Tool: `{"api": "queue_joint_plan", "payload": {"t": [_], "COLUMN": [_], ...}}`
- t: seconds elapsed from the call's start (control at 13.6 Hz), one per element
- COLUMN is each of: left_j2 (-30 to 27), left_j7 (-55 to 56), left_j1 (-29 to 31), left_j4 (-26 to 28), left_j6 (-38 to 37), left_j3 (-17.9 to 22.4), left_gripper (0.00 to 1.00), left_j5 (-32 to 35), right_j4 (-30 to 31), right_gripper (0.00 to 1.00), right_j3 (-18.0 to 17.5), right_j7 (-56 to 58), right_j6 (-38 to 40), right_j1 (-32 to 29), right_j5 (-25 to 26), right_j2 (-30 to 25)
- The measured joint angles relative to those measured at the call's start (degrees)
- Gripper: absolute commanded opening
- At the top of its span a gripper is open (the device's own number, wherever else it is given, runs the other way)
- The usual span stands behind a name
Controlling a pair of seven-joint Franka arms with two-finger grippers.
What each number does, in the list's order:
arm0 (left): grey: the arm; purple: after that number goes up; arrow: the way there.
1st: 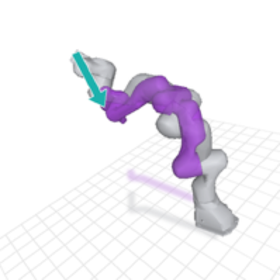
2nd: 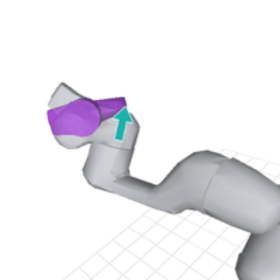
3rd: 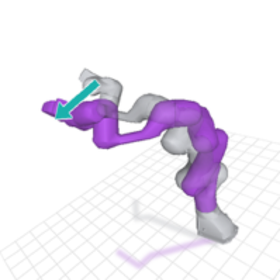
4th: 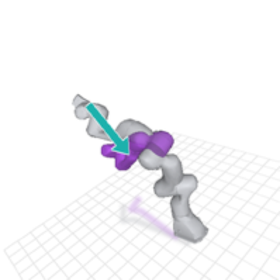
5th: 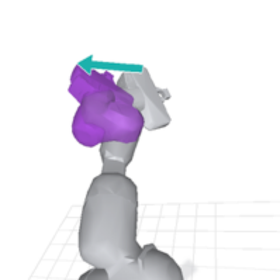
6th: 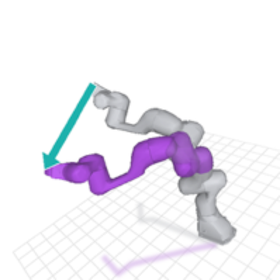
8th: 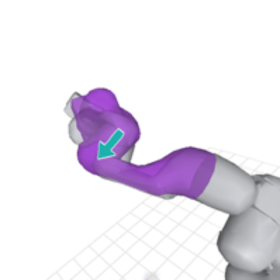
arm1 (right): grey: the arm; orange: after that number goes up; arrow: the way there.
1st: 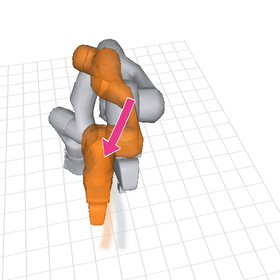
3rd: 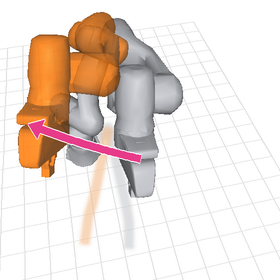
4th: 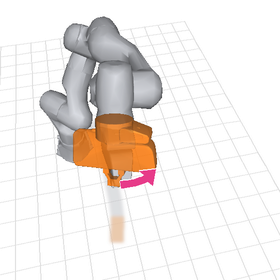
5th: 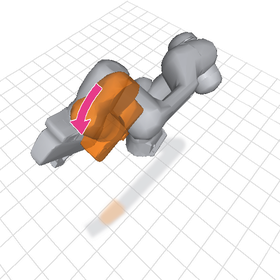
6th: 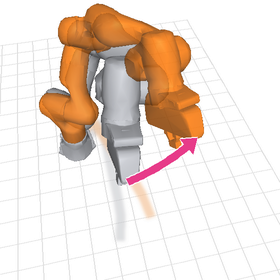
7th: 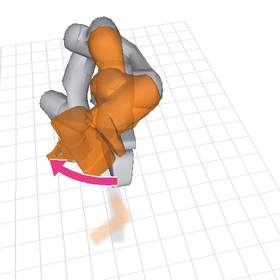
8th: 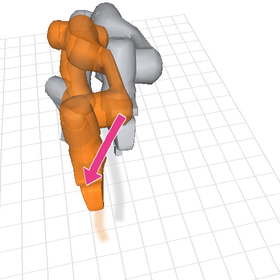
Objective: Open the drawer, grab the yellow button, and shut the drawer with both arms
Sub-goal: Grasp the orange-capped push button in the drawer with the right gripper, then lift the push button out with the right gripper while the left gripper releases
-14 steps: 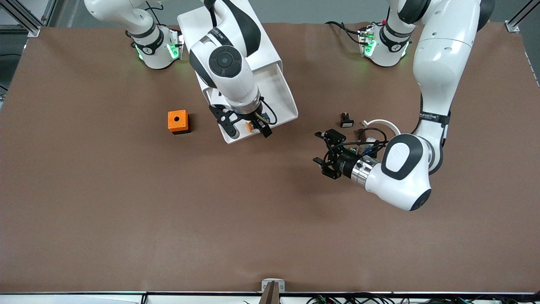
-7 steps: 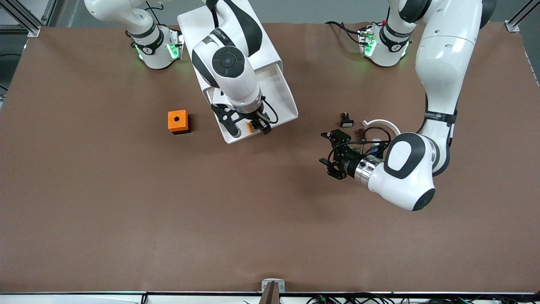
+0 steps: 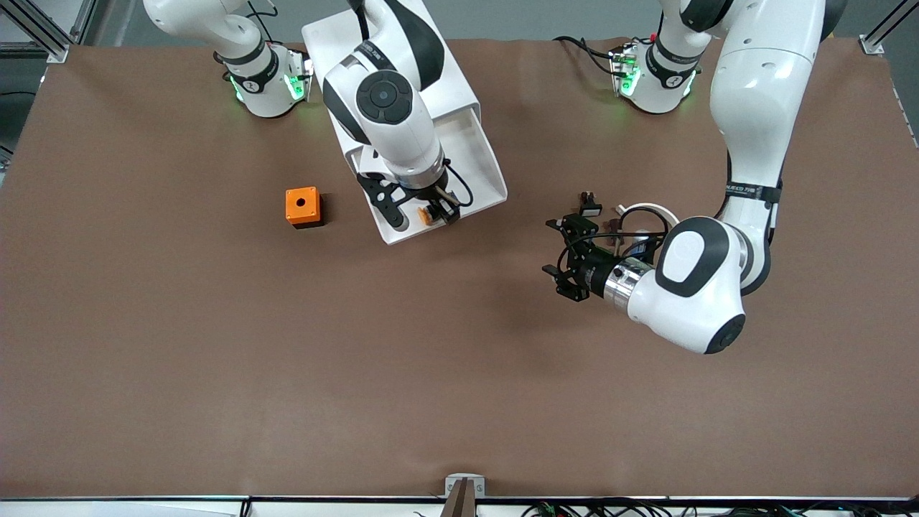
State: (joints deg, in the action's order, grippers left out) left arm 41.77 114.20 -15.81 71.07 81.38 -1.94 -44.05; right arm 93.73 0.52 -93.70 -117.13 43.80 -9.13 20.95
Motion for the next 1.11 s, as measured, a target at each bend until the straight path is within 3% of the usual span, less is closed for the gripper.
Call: {"api": "queue_joint_plan", "payload": {"t": [0.22,0.29,0.74,1.11], "left_j2": [-1.4,-1.8,-2.1,-3.2], "left_j7": [0.0,0.0,0.1,0.4], "left_j1": [0.0,0.2,0.7,0.6], "left_j4": [-0.1,-0.1,-0.1,-0.1], "left_j6": [-1.3,-2.2,-3.9,-4.6], "left_j3": [0.0,0.2,0.6,0.6], "left_gripper": [0.99,0.99,0.99,0.99], "left_j5": [0.0,0.0,0.1,0.2], "right_j4": [0.0,0.0,-0.9,-4.3], "right_gripper": [0.06,0.03,0.01,0.01], "right_j3": [0.0,0.0,0.6,1.4], "right_j7": [0.2,0.6,1.5,14.8], "right_j6": [0.1,0.1,0.5,7.6], "right_j1": [0.0,0.0,-0.3,-8.5], "right_j5": [0.0,0.0,0.0,-0.6], "right_j2": [-0.1,-0.3,-2.5,-5.0]}}
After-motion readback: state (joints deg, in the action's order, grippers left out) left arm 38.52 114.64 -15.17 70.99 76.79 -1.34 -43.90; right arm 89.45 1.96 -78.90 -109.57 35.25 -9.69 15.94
